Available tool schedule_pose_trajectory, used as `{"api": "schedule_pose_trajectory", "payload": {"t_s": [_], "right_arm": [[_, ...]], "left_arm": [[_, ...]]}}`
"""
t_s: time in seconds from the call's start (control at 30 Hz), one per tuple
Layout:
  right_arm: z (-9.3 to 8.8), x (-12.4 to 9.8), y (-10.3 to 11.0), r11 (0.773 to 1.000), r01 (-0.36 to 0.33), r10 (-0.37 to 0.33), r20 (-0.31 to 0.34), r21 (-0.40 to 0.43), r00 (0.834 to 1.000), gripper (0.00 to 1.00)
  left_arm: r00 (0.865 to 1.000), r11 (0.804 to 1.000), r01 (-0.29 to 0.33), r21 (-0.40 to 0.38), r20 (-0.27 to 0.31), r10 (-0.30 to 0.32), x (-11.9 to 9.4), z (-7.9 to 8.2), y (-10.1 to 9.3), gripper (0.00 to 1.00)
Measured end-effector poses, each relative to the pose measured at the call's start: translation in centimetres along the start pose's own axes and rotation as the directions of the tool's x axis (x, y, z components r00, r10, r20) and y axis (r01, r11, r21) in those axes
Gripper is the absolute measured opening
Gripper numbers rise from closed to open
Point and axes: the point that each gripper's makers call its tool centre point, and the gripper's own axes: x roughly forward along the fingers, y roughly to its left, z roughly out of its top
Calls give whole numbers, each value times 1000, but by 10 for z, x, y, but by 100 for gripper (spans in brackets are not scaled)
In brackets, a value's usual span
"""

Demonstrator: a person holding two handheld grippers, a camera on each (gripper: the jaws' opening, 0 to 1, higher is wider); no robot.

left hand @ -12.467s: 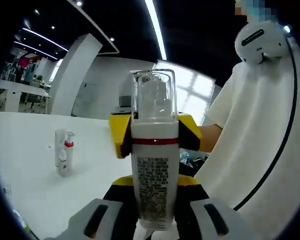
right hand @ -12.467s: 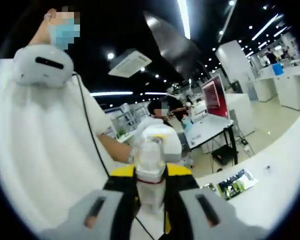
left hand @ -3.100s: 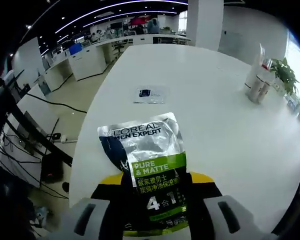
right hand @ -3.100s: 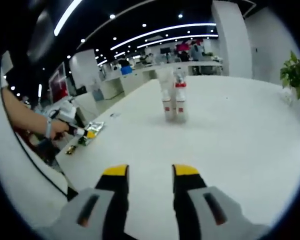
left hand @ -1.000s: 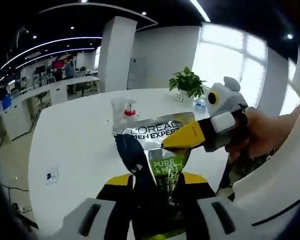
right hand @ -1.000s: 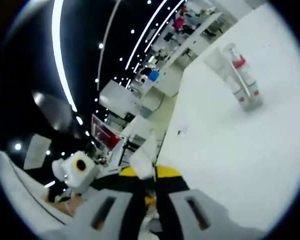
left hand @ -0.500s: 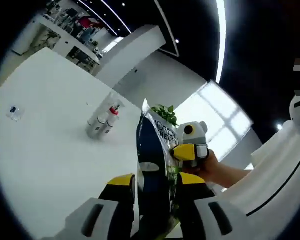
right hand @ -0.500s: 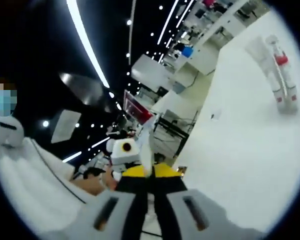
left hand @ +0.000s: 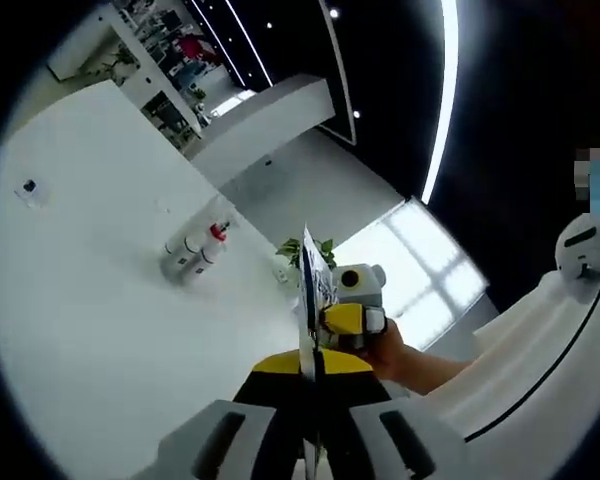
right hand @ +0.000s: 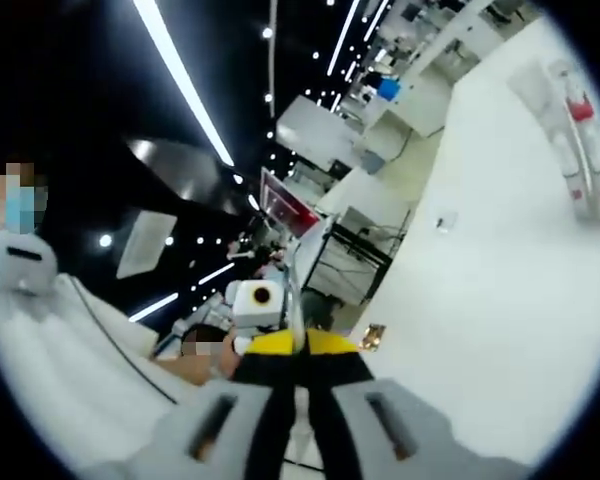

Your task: Arrange the skincare products in the storage area until every visible bottle or jar stands upright without overlapping.

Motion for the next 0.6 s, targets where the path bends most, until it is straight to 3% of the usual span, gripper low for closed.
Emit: {"api": "schedule_pose_trajectory", "payload": {"t_s": [0.4, 0.6], "right_arm": [[6, 5, -4, 1000, 1, -1, 24, -1, 1000, 7], [-8, 11, -4, 1000, 0, 0, -4, 14, 1000, 9]], "left_arm": [[997, 999, -16, -42, 72, 19, -2, 5, 0, 2], [989, 998, -5, -69, 147, 15, -10, 16, 1, 2]]}}
